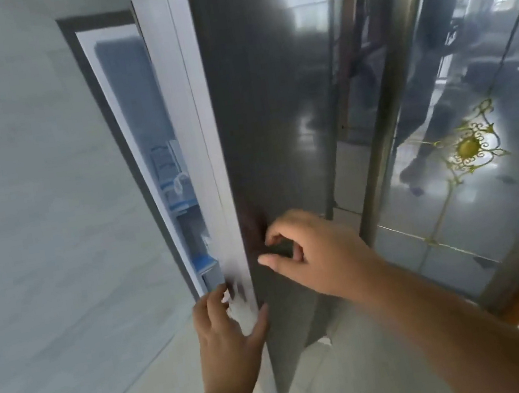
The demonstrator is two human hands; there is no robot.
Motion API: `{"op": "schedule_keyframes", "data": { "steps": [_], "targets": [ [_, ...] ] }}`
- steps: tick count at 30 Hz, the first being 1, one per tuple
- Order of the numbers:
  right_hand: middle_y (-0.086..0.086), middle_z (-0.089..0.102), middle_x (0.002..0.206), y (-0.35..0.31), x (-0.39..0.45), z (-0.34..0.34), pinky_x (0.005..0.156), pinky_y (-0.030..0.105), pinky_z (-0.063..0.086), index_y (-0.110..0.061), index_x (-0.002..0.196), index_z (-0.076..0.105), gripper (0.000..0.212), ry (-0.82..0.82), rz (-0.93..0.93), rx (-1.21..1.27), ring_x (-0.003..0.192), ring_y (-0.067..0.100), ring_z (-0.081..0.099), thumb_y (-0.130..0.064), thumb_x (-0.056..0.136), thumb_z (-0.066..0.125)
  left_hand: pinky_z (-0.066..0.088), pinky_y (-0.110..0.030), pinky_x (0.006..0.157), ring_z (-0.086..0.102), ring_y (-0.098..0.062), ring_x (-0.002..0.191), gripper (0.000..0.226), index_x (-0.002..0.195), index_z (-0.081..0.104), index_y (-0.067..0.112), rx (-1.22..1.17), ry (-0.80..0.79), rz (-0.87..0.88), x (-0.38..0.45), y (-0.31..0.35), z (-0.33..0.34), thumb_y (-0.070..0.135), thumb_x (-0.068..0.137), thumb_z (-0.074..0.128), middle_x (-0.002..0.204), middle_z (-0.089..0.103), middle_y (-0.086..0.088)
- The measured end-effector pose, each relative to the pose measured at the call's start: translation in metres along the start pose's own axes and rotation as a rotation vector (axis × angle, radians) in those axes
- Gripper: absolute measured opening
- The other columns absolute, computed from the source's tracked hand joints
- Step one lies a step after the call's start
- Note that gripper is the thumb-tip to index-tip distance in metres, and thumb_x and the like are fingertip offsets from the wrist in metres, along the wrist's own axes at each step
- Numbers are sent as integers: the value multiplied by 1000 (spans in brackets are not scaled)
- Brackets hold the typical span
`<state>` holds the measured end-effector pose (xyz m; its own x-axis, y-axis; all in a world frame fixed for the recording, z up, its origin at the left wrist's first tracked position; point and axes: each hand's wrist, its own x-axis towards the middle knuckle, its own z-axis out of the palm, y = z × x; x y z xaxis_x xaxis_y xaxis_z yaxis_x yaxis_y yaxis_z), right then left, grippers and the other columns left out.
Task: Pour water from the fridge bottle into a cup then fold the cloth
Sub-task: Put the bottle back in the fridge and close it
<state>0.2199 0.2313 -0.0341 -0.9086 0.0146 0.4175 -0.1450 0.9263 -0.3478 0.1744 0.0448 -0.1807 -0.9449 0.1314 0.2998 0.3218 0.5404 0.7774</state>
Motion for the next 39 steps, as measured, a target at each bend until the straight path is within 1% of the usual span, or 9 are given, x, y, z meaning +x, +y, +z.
{"op": "schedule_keyframes", "data": {
  "steps": [2, 4, 7, 9, 17, 21, 32, 36, 39],
  "targets": [
    [-19, 58, 113, -7, 27, 13, 63, 29, 55, -37, 118, 61, 26, 82, 0, -42, 70, 4, 62, -48, 95, 61, 60, -32, 92, 61, -10, 105, 70, 146, 41, 38, -32, -9, -104, 24, -11, -17, 54, 87, 75, 133, 46, 10],
    [-20, 54, 132, -13, 54, 25, 64, 30, 56, -36, 130, 59, 35, 146, 6, -91, 81, 6, 67, -36, 95, 63, 59, -26, 86, 63, -4, 101, 61, 147, 41, 43, -75, -17, -132, 49, -21, -32, 47, 94, 70, 122, 57, 12],
    [-21, 36, 157, -23, 93, 47, 69, 27, 54, -37, 146, 49, 52, 118, 34, -171, 109, 11, 66, -34, 96, 62, 54, -23, 77, 65, 2, 96, 30, 125, 49, 38, -91, 14, -137, 87, -41, -49, 35, 100, 66, 114, 65, 11],
    [-21, 24, 165, -29, 116, 60, 73, 31, 57, -36, 152, 42, 57, 72, 55, -198, 117, 11, 63, -36, 97, 58, 52, -24, 74, 65, 3, 93, 18, 114, 53, 32, -80, 28, -170, 113, -54, -55, 31, 101, 65, 114, 67, 8],
    [-21, 7, 172, -35, 181, 98, 84, 36, 56, -36, 162, 22, 68, -77, 167, -235, 130, 17, 54, -41, 100, 50, 49, -30, 82, 67, -11, 101, 18, 120, 62, 25, -6, -7, -147, 218, -99, -65, 24, 102, 63, 119, 67, 5],
    [-19, 4, 172, -33, 200, 110, 86, 37, 56, -33, 162, 21, 69, -108, 199, -248, 131, 19, 53, -40, 100, 51, 49, -32, 83, 69, -16, 107, 18, 121, 62, 23, 18, -21, -126, 248, -111, -64, 24, 103, 61, 120, 67, 3],
    [-19, 45, 159, -28, 220, 121, 96, 31, 52, -33, 156, 41, 60, 82, 253, -219, 133, 10, 58, -31, 97, 52, 48, -35, 82, 66, -23, 109, 23, 123, 56, 18, -33, -44, -83, 258, -125, -57, 19, 101, 64, 119, 57, 4],
    [-21, 32, 165, -27, 214, 115, 102, 36, 54, -38, 159, 33, 63, -1, 260, -173, 140, 10, 51, -36, 99, 51, 52, -44, 75, 60, -28, 97, 37, 111, 44, 18, -123, 64, -38, 254, -99, -64, 6, 92, 73, 110, 51, -1],
    [-15, 19, 171, -25, 206, 110, 107, 38, 47, -38, 160, 30, 64, -100, 291, -134, 146, 17, 43, -40, 101, 53, 53, -49, 77, 56, -32, 95, 32, 108, 50, 14, -49, 67, 95, 256, -73, -71, 2, 85, 71, 107, 53, -4]
  ]
}}
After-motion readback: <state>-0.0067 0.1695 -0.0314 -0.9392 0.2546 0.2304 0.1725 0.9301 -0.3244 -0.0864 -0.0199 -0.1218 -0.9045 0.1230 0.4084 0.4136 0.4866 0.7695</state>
